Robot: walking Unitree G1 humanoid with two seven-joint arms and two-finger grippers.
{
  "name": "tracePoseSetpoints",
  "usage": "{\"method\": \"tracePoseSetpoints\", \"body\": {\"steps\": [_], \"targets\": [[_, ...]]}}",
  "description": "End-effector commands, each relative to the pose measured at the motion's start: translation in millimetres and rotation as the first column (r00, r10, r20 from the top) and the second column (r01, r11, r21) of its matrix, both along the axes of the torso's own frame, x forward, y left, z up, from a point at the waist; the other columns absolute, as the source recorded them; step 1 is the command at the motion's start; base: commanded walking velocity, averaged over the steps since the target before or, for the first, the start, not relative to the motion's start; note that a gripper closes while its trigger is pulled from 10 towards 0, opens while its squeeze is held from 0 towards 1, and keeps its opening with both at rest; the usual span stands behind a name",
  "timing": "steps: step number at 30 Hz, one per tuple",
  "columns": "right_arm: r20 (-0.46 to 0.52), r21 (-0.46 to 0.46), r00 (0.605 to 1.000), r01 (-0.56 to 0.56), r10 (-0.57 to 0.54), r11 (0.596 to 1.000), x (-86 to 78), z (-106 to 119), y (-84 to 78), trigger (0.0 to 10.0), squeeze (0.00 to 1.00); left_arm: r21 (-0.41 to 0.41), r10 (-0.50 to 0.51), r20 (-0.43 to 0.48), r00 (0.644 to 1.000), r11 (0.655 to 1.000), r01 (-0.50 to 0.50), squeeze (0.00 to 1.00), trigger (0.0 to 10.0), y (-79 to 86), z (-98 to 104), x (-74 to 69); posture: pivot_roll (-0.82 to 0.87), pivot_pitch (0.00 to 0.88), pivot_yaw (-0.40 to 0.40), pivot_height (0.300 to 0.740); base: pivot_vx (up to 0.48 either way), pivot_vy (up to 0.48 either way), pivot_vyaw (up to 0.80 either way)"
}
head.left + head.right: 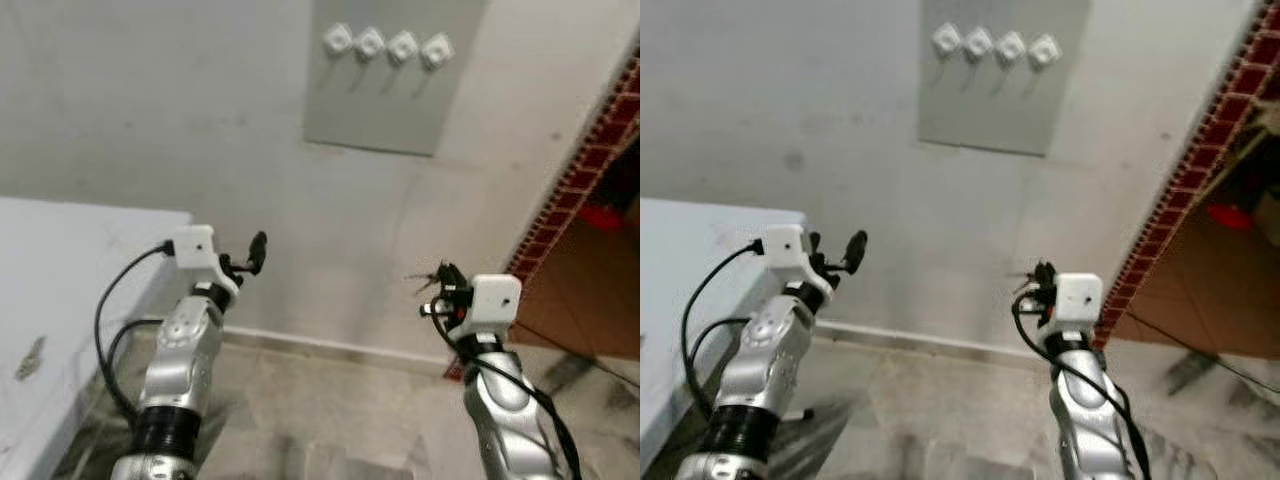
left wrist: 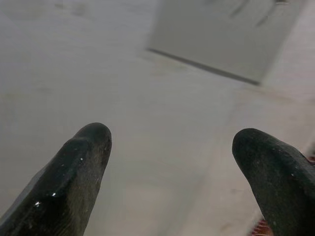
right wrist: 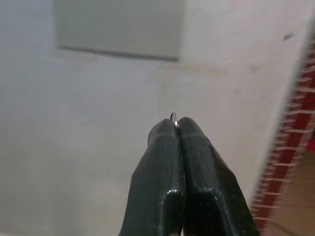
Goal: Hang keys on a hook
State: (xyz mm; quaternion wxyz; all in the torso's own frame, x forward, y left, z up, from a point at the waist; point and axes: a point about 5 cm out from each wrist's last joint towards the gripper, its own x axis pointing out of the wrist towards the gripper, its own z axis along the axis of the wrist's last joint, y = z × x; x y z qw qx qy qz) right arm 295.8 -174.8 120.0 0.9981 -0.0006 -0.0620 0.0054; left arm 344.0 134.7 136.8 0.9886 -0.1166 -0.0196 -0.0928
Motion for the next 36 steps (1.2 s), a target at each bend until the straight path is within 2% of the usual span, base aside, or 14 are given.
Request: {"method": "tracePoseSetpoints", "body": {"steps": [1, 8, 14, 22, 26, 36], "targets": [[0.011, 0.007, 1.0, -0.006, 0.006, 1.0, 1.0, 3.1, 2.5, 10.0, 0.0, 0.018, 0.006, -0.002, 1.0, 1.0, -0.006, 0.0, 10.0, 3.4, 1.7, 1.7, -0.01, 0.0, -0.026, 0.74, 0.0, 0.0, -0.73], [0.008, 0.005, 1.0, 0.008, -0.008, 1.0, 1.7, 3.4, 1.9, 10.0, 0.0, 0.029, 0.005, 0.003, 1.0, 1.0, -0.005, 0.0, 10.0, 2.8, 2.2, 1.8, -0.01, 0.0, -0.028, 0.74, 0.0, 0.0, -0.7], [0.023, 0.011, 1.0, 0.006, -0.006, 1.0, 2.6, 5.7, 2.4, 10.0, 0.0, 0.06, -0.009, 0.006, 1.0, 0.998, 0.008, 0.0, 10.0, -0.7, 1.6, 2.0, -0.01, 0.0, -0.027, 0.74, 0.0, 0.0, 0.0], [0.021, 0.004, 1.0, 0.007, -0.007, 1.0, 1.5, 4.4, 3.0, 10.0, 0.0, 0.035, -0.008, -0.003, 1.0, 0.999, 0.008, 0.0, 10.0, -1.9, 0.5, 2.7, -0.02, 0.0, -0.028, 0.74, 0.0, 0.0, 0.0], [0.019, 0.002, 1.0, 0.011, -0.011, 1.0, -0.4, 2.8, 1.3, 10.0, 0.0, 0.08, 0.048, 0.006, 0.999, 0.996, -0.048, 0.0, 10.0, 1.8, 1.4, 3.7, -0.01, 0.0, -0.023, 0.74, 0.0, 0.0, 0.0], [0.021, 0.022, 1.0, 0.022, -0.023, 1.0, -2.6, 0.2, 4.5, 10.0, 0.0, 0.083, 0.034, -0.008, 0.999, 0.996, -0.033, 0.0, 10.0, 4.7, 0.9, 1.9, 0.0, 0.0, 0.01, 0.74, 0.0, 0.0, 0.0]]}}
